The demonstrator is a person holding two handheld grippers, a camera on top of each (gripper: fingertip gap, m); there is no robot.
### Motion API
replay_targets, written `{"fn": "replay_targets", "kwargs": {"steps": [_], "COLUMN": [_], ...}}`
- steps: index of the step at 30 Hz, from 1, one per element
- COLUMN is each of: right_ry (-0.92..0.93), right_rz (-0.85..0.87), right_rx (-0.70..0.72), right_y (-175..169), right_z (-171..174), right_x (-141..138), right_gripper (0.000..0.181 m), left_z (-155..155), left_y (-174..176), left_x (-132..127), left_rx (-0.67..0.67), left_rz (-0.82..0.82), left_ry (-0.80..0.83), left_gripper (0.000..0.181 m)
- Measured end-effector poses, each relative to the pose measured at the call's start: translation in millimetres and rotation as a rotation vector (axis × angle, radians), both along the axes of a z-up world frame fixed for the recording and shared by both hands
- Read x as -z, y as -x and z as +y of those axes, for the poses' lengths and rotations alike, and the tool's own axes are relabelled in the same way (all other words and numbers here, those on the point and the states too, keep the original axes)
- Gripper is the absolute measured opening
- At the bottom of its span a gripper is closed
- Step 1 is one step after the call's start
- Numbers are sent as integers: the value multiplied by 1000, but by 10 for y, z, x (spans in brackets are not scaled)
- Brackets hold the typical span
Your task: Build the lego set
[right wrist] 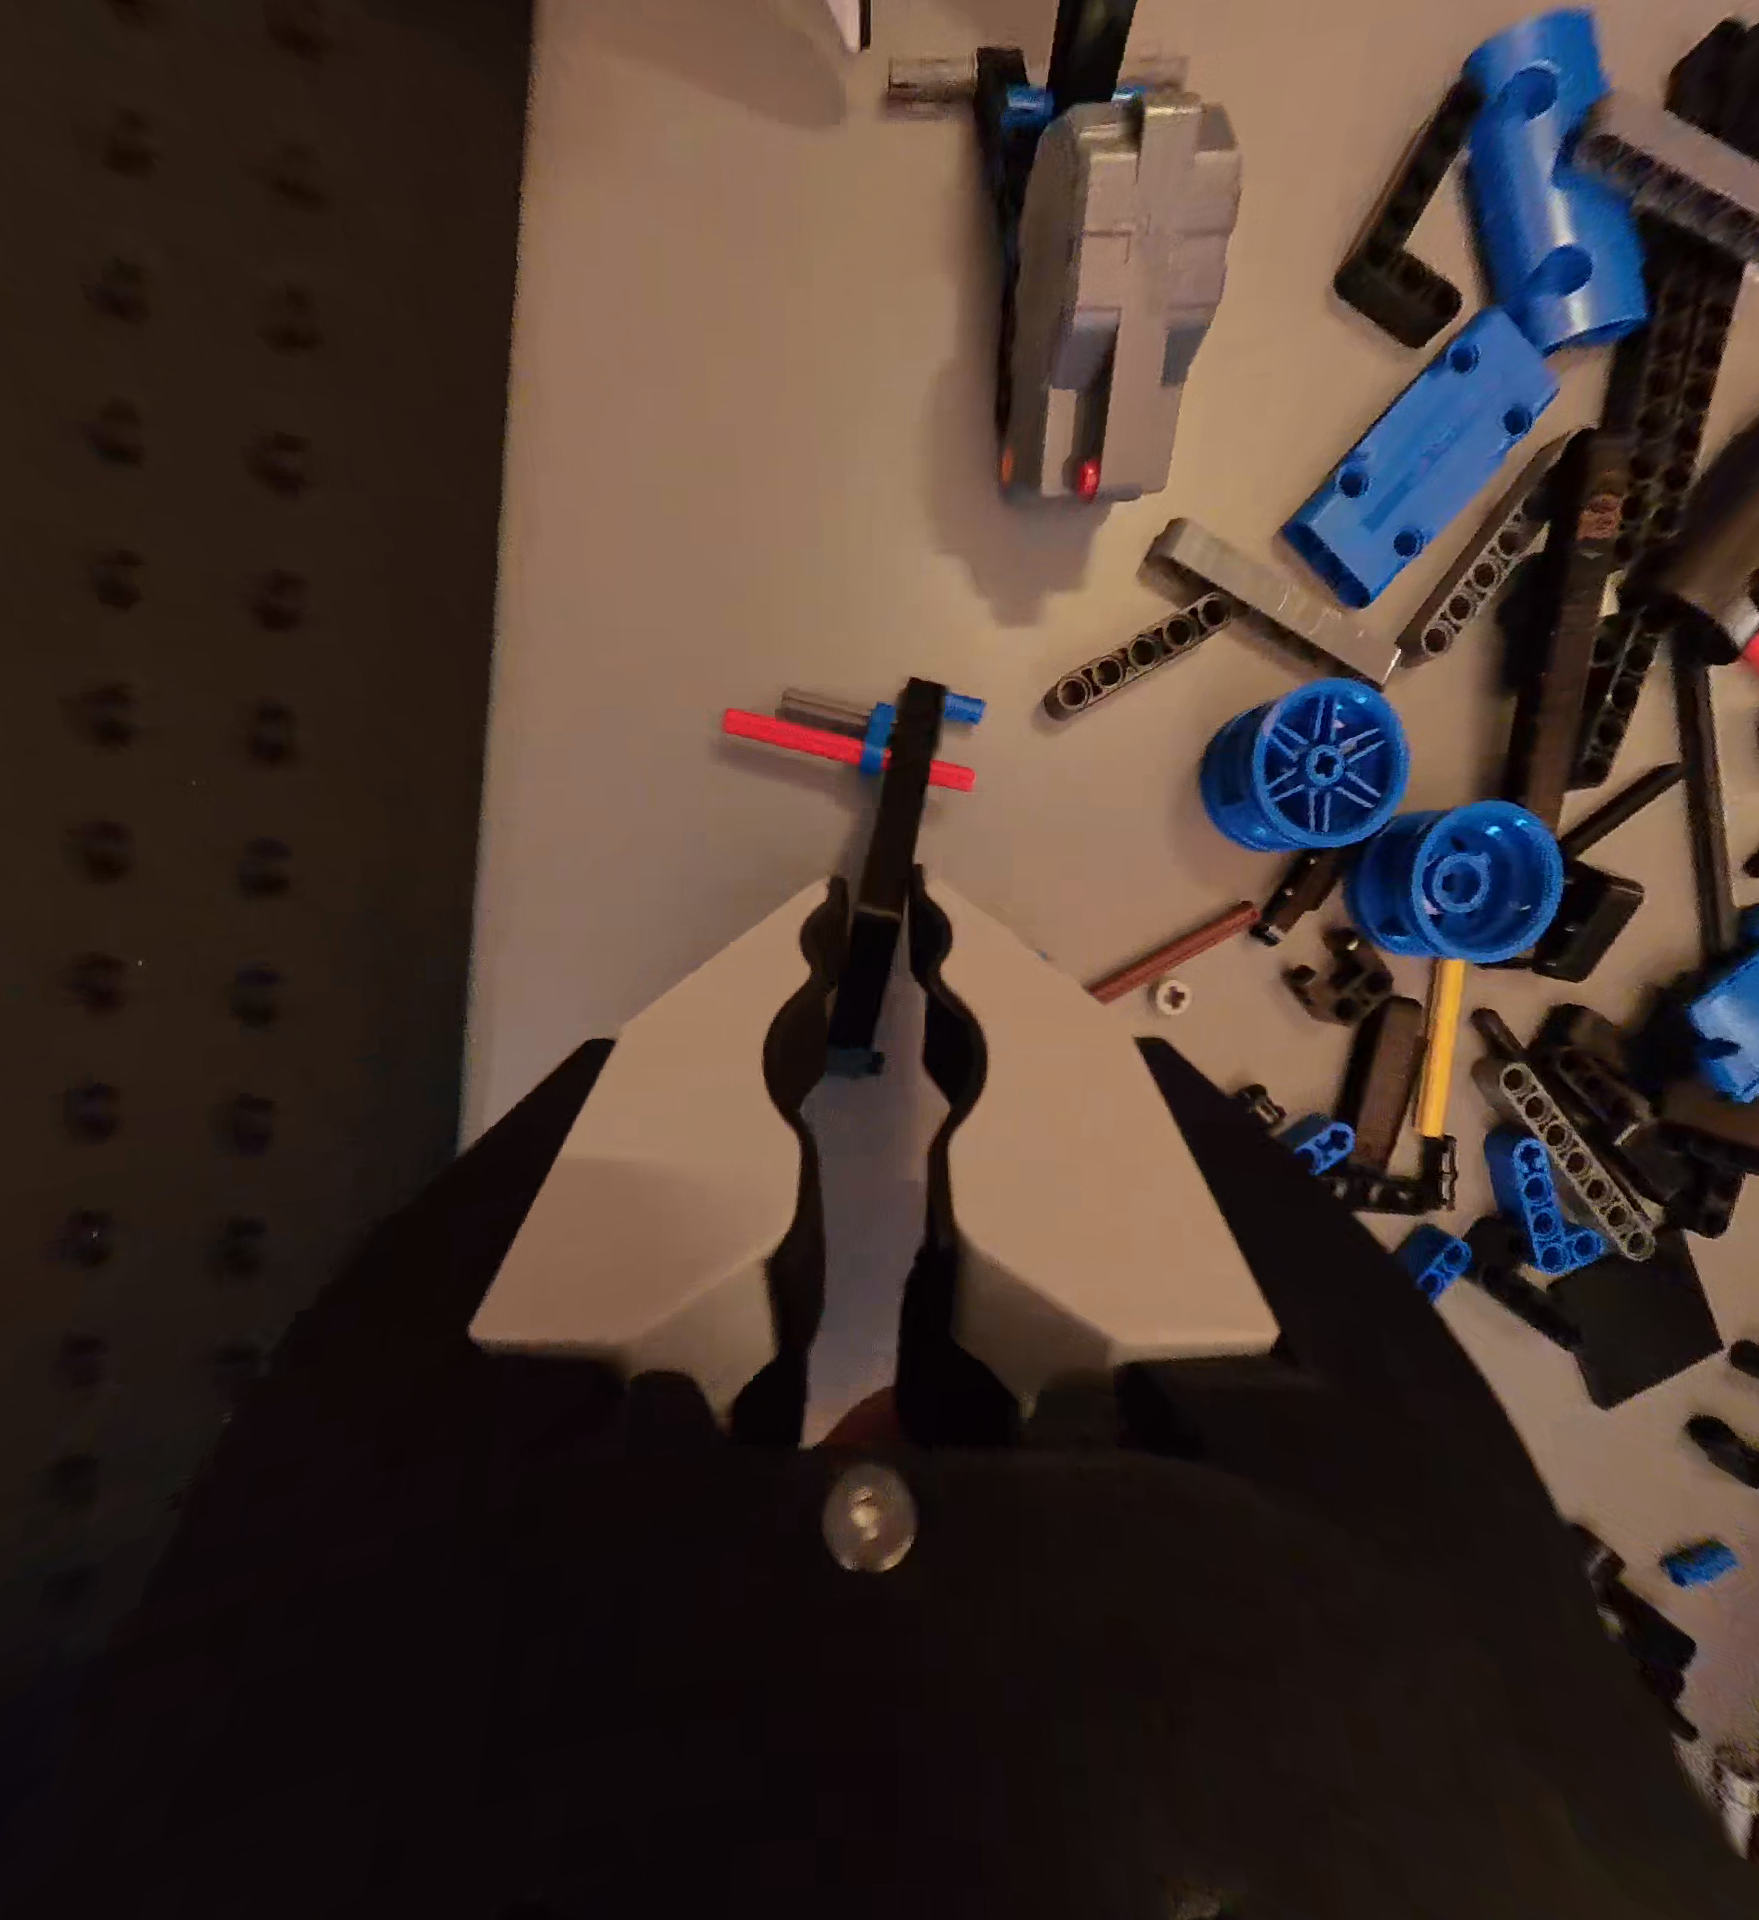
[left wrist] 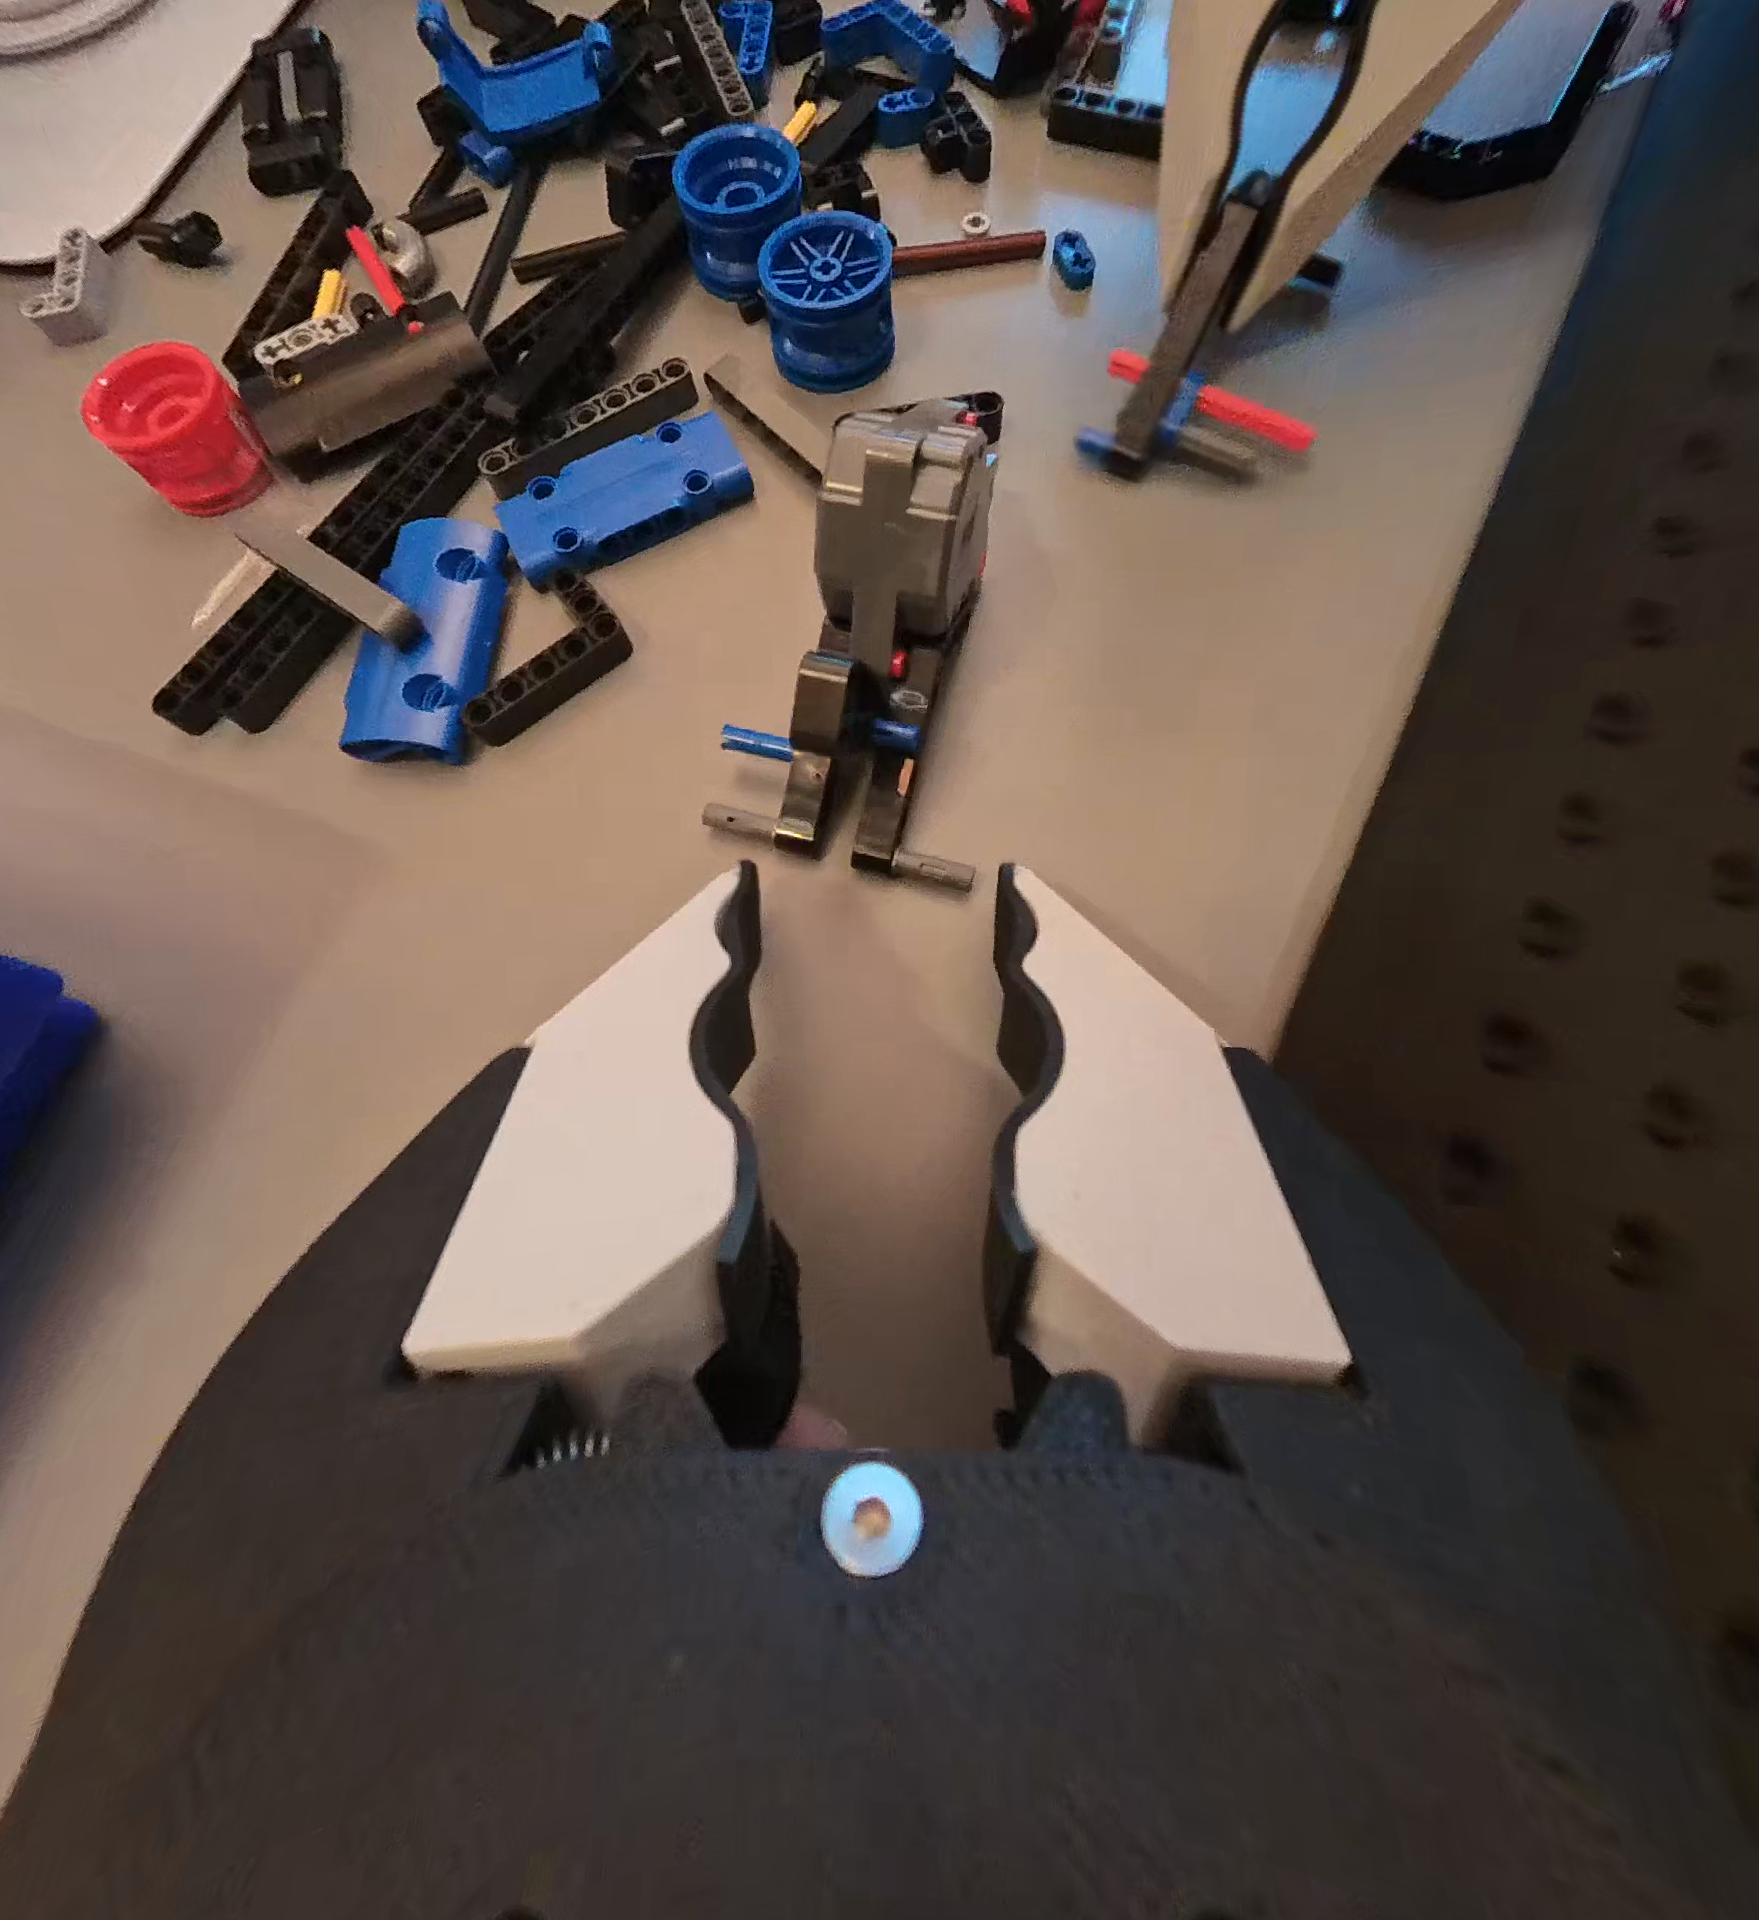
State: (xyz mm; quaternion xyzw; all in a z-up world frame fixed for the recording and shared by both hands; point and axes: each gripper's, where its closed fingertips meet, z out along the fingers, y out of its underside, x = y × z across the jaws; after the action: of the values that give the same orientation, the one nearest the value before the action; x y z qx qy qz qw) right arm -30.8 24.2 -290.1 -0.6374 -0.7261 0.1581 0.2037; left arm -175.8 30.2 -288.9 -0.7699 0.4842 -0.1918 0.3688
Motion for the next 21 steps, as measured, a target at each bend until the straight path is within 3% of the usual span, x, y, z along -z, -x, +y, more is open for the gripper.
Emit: {"fn": "replay_targets", "kwargs": {"steps": [7, 11, 21], "right_ry": [5, 13, 21], "right_rz": [87, 161, 276], "right_rx": [26, 17, 26], "right_y": [73, 132, 224], "right_z": [30, 1, 4], "right_x": [-122, -264, -500], "right_gripper": [5, 5, 5], "left_z": [-5, -39, -113], "left_y": [-2, -81, -194], "left_x": [-16, 46, -28], "left_rx": [-8, 42, 82], "left_rz": [-15, 31, -9], "left_ry": [-13, -9, -14], "left_gripper": [41, 29, 33]}}
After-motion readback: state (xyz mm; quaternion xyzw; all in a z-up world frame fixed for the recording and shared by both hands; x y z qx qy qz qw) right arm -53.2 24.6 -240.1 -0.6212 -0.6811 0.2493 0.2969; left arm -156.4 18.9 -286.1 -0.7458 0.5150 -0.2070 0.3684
